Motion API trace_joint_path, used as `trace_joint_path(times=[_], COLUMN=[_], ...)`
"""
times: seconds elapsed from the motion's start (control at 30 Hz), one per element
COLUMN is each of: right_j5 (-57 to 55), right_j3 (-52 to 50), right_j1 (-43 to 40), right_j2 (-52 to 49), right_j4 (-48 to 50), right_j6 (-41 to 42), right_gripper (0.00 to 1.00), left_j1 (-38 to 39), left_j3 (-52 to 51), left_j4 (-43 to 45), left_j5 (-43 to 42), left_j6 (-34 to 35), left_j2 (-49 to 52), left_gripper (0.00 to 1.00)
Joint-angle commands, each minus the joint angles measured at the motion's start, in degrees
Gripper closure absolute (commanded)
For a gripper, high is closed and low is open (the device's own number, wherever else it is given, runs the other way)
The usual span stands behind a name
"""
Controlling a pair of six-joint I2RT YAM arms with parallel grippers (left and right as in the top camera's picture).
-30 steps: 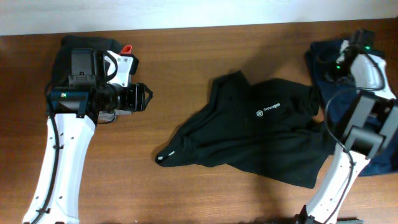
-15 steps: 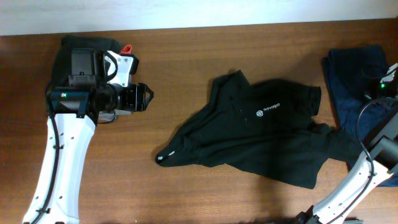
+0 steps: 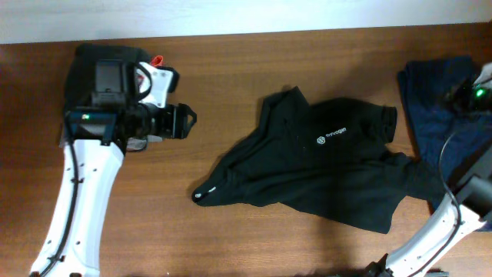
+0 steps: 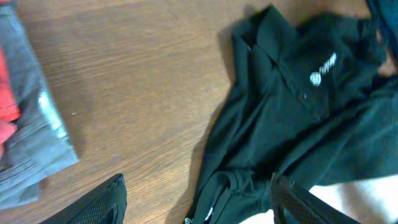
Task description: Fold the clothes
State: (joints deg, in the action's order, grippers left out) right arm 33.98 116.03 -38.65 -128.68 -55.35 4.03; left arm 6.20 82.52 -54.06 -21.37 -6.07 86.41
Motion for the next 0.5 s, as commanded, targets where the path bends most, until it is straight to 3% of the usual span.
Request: trace_joint_path(times=[0.0,0.1,0.27,0.47], right_j5=[5.75,6.34,5.92,5.75], right_j3=[0.94,0.94,0.94,0.87], right_j1=[2.69,5.62,12.57,17.38], right_j2=[13.00,19.76,27.39,28.96], right_j4=[-0.85,-2.78,-7.13,-12.94], right_j6=[-0.74,-0.57,-0.57,-0.59], right_gripper=[0.63,0.58,0.56,0.56], left_j1=[3.50,5.62,9.11,12.63], left_j3=[0.90,0.90,0.90,0.90], left_j4=[-1.40,-3.72,-7.26,-6.62], left_j5=[5.33,7.08,7.06,7.04], left_j6=[-2.43,-2.51,-5.25,-5.84], left_j2=[3.76,8.55,18.25,25.79], left_gripper=[0.26,0.28,0.49,0.49])
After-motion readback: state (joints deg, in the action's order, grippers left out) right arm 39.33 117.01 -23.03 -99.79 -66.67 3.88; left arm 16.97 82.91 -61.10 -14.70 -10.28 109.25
